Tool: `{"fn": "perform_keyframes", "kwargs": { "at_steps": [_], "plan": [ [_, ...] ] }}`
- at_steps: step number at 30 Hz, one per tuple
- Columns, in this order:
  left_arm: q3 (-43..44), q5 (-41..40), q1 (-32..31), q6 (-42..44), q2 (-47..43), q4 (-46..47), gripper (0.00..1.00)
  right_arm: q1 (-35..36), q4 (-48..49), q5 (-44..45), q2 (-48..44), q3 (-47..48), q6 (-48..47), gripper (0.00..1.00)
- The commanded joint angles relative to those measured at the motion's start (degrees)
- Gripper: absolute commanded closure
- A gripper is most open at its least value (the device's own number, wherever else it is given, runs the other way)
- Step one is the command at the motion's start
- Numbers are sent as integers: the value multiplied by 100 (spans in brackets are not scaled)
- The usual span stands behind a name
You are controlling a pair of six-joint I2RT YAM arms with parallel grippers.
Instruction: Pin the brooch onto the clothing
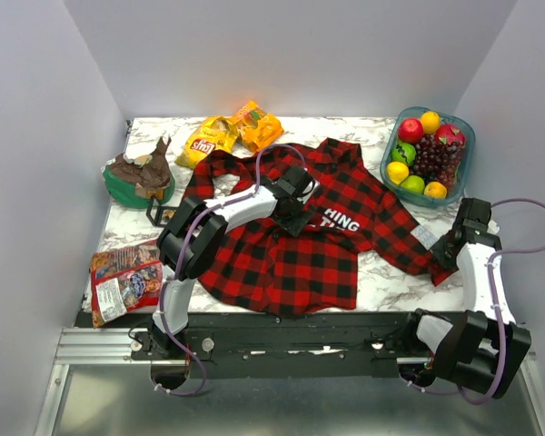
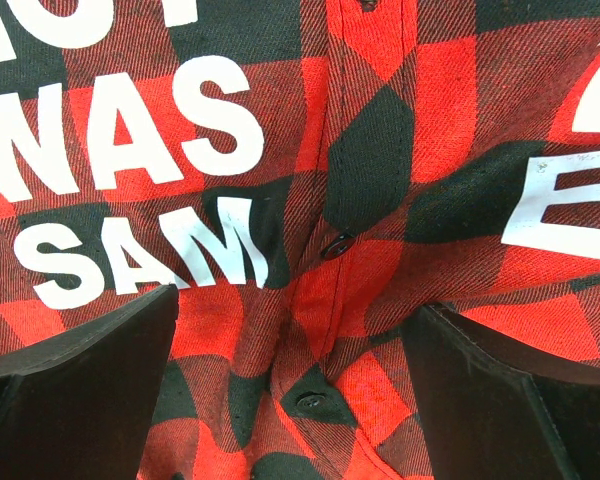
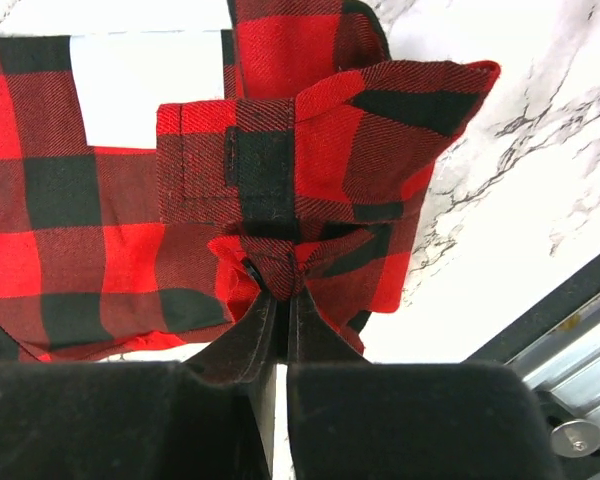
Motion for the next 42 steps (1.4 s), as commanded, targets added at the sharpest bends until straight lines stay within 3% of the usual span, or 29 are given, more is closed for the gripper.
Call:
{"fn": "perform_keyframes", "kwargs": {
  "at_steps": [1,11,17,18,23,27,31,37,42],
  "plan": [
    [22,22,38,82,287,-167,2,-39,277,8,-384,-131,319,92],
    [13,49,38,91,384,-167,2,-197,-161,887,-1053,343,425,90],
    [-5,40,30,100,402,-158,2,-364,-258,1283,-1765,220,548,80],
    [4,49,29,91,401,-158,2,-390,-293,1326,-1818,238,548,56],
    [-22,58,38,82,322,-149,2,-408,-548,1476,-1968,405,530,56],
    [-5,145,38,47,261,-149,2,-408,-417,1020,-2091,300,417,56],
    [39,216,30,38,261,-176,2,-399,-180,-119,-1934,45,153,48],
    [92,260,30,47,419,-193,2,-233,92,-668,-1187,-210,152,44],
    [75,339,38,38,437,-193,2,-40,435,-415,-791,-544,381,43]
  ]
}}
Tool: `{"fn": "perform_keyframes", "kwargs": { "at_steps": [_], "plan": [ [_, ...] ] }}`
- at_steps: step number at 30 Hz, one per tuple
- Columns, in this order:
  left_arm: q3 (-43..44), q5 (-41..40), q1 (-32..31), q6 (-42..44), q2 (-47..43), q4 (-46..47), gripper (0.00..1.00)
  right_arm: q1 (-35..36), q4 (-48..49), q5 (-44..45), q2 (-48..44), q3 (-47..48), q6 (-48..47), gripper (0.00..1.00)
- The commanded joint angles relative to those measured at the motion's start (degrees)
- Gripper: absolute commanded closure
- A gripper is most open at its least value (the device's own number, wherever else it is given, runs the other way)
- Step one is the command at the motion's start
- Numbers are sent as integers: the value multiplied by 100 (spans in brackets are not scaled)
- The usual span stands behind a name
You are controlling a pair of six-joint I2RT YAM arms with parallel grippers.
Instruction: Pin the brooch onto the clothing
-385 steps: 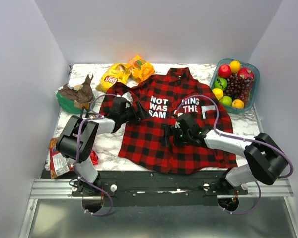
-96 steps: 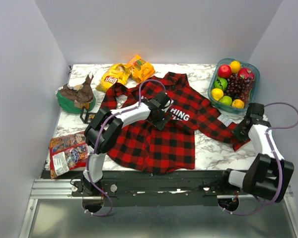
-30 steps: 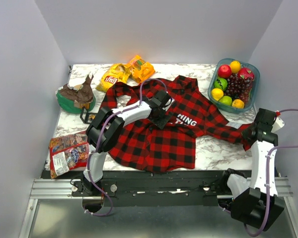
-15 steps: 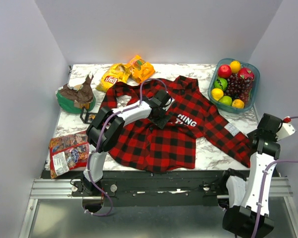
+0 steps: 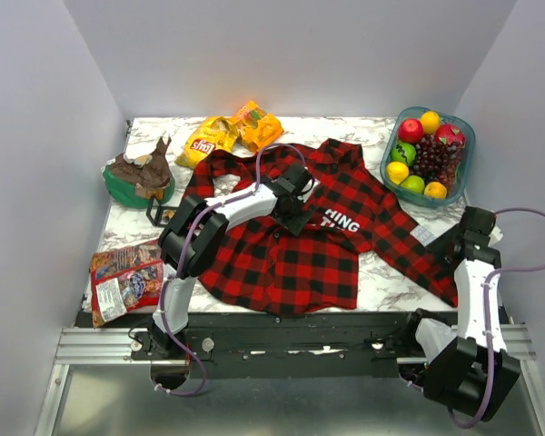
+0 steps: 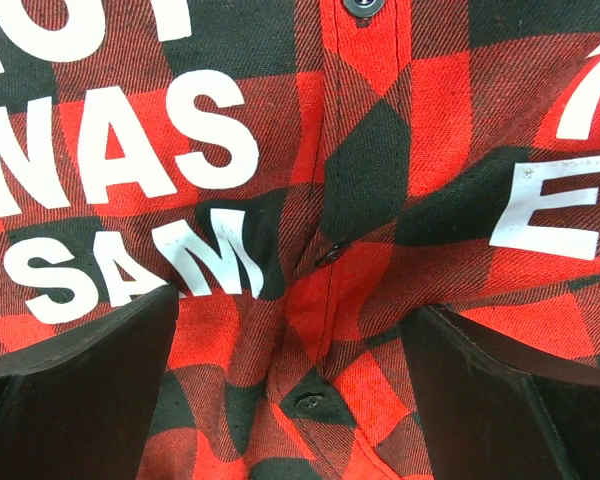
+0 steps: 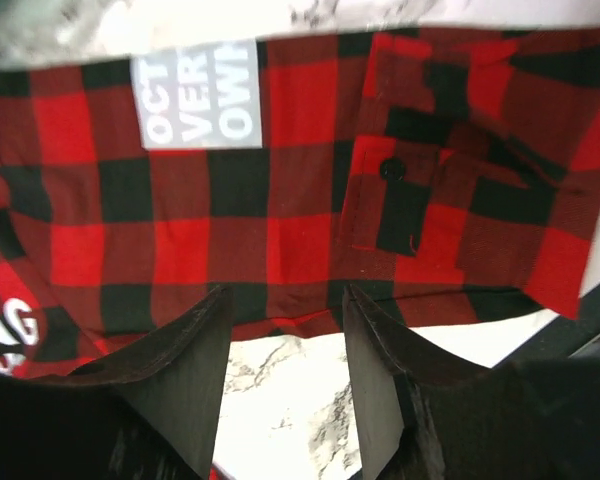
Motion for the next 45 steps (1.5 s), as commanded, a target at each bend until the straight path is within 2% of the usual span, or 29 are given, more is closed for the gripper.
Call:
{"fn": "perform_keyframes", "kwargs": {
  "at_steps": [1,8,14,27,30,33,36,37,38,45],
  "plan": [
    [-70,125,-3,14,312,-152,2,153,357,191,280,-280,136,43],
    [-114,46,5,32,251,-152,2,162,637,878,404,-446,680,41],
    [-202,107,5,-3,101,-143,2,162,507,1467,518,-430,1093,39],
    [-193,204,-3,-30,-48,-117,2,162,489,1336,1475,-280,1410,40],
    [-210,195,-3,-30,-101,-108,2,162,445,1248,1696,-254,1490,44],
    [-211,195,5,-30,-145,-108,2,162,410,1292,1618,-227,1437,57],
    [-210,213,-3,-39,-172,-108,2,162,270,1528,1346,-140,1228,80],
    [-211,204,-3,-30,-180,-99,2,162,191,1747,1266,-52,1183,95],
    [-211,204,-3,-30,-180,-99,2,162,34,1836,1170,1,1165,99],
    [-219,160,5,-12,-75,-90,2,118,-240,2303,413,229,813,99]
  ]
}}
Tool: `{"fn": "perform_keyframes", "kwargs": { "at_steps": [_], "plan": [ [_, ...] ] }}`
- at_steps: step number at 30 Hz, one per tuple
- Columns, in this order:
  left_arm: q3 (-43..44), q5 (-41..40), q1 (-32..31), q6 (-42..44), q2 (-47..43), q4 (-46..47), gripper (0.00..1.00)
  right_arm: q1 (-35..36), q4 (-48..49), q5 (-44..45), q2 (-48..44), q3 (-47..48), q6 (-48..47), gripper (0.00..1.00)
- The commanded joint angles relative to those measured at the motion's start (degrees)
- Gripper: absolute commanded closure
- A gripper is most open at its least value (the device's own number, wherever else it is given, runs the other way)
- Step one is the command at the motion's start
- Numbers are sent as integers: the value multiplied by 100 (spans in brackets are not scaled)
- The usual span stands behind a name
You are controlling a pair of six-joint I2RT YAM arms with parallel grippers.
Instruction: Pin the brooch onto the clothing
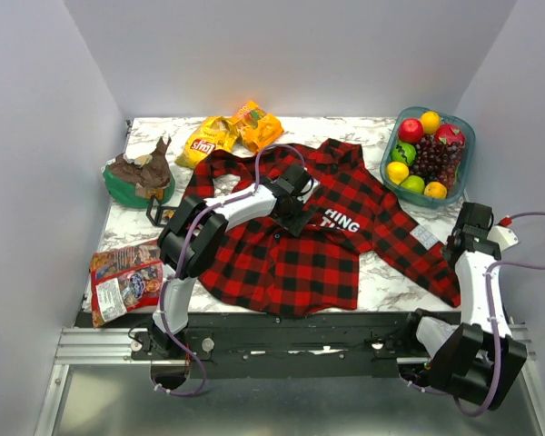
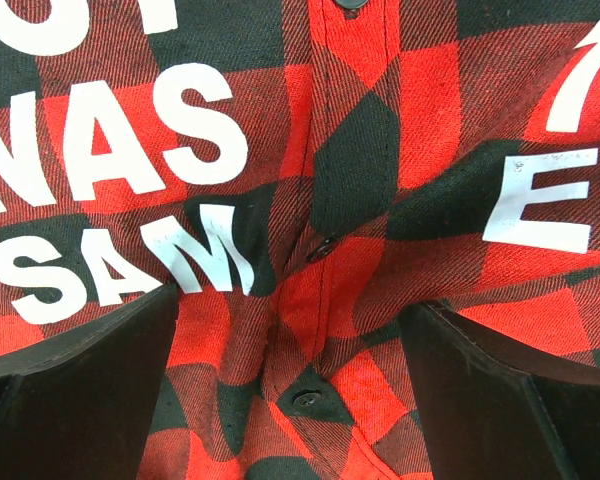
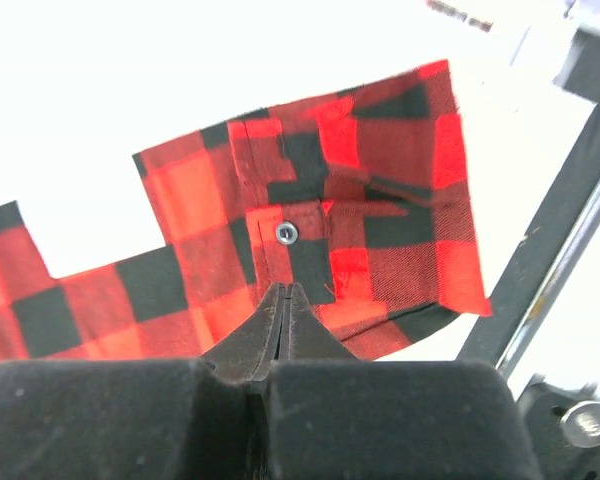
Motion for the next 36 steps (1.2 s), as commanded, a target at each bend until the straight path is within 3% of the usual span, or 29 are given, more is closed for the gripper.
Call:
{"fn": "perform_keyframes", "kwargs": {
  "at_steps": [1,4,6,9,11,13,16,21,25,30,36],
  "plan": [
    [-143,31,1,14,-35,-151,2,-48,-365,558,-289,247,-199,99],
    [-125,92,-8,-12,-62,-169,2,-39,-383,270,-473,361,-365,99],
    [-108,189,-8,-47,-193,-108,2,-39,-59,-484,-823,353,-636,99],
    [-178,452,-25,-83,-474,67,2,74,539,-1593,-1437,142,-797,87],
    [-309,601,-60,-30,-754,156,1,443,811,-1936,-1580,71,-867,71],
    [-406,655,-130,-12,-966,340,1,959,856,-1999,-1450,133,-911,56],
    [-661,620,-218,-65,-1449,674,1,1680,926,-1885,-951,256,-1016,46],
    [-1118,251,-534,-100,-2100,886,1,2078,1339,-2104,-150,177,-1069,45],
    [-1434,583,-1017,-441,-2206,938,2,2552,1647,-2139,474,317,-1060,45],
    [-2049,1111,-1738,-996,-2031,1674,4,2729,1920,-2324,1597,651,-999,45],
    [-2279,1568,-1959,-1550,-1451,2273,5,2835,1692,-2245,2689,1389,-920,45]
  ]
}}
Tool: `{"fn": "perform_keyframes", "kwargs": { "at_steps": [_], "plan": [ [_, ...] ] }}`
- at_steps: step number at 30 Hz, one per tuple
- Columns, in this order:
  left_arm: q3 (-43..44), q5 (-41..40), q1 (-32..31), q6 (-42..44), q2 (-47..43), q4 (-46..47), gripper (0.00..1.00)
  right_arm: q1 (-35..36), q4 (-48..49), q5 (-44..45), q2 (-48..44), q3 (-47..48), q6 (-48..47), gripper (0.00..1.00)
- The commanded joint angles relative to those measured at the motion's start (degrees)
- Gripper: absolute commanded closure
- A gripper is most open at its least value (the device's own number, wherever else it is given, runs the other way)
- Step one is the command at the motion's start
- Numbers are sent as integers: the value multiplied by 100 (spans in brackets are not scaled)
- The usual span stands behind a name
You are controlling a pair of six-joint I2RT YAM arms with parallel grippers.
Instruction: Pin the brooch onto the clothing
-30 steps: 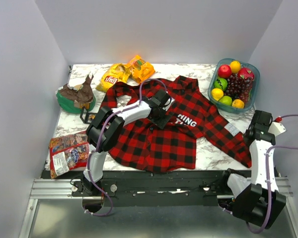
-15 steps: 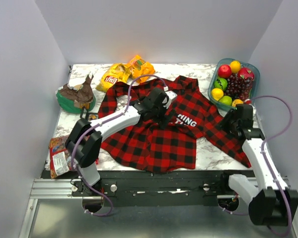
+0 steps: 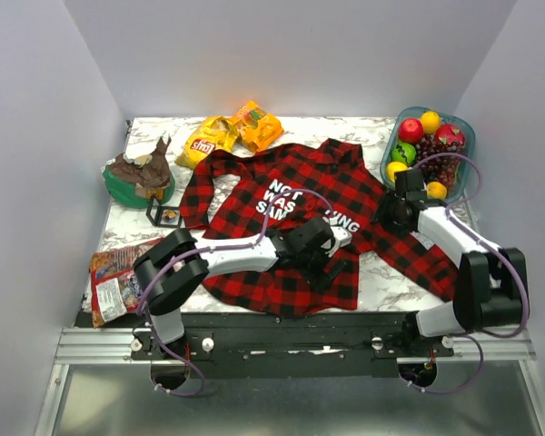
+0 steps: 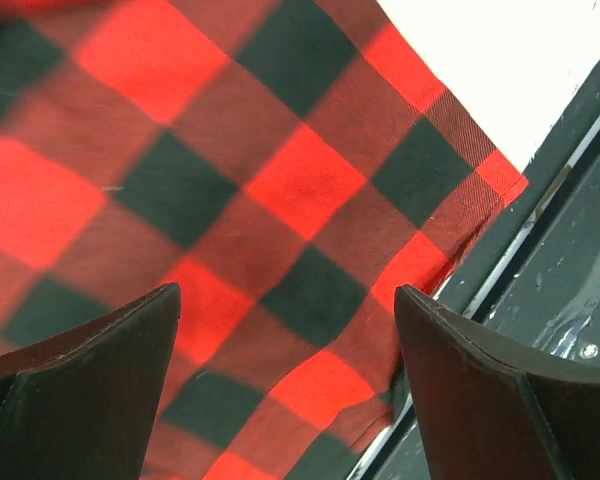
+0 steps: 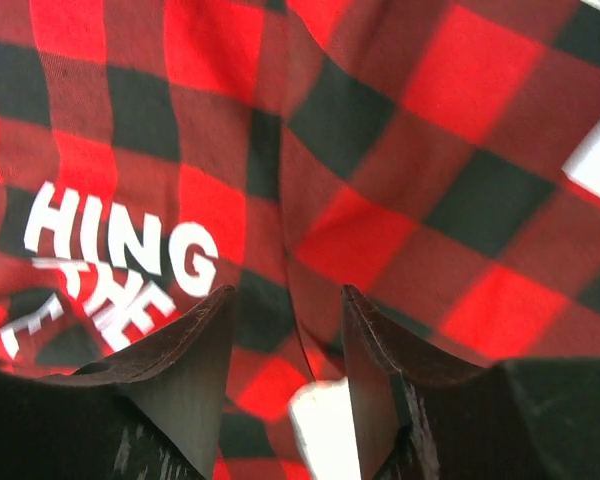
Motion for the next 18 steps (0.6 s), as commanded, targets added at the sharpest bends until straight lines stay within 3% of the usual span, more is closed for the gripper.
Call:
{"fn": "perform_keyframes", "kwargs": {
  "at_steps": [1,18],
  "plan": [
    [-106,544,-94,-584,407,740,5,57,-63,-42,818,568,75,45],
    [157,1607,-675,-1095,1409,1751,7,66,-1163,82,2771,2387,-153,45]
  ]
}}
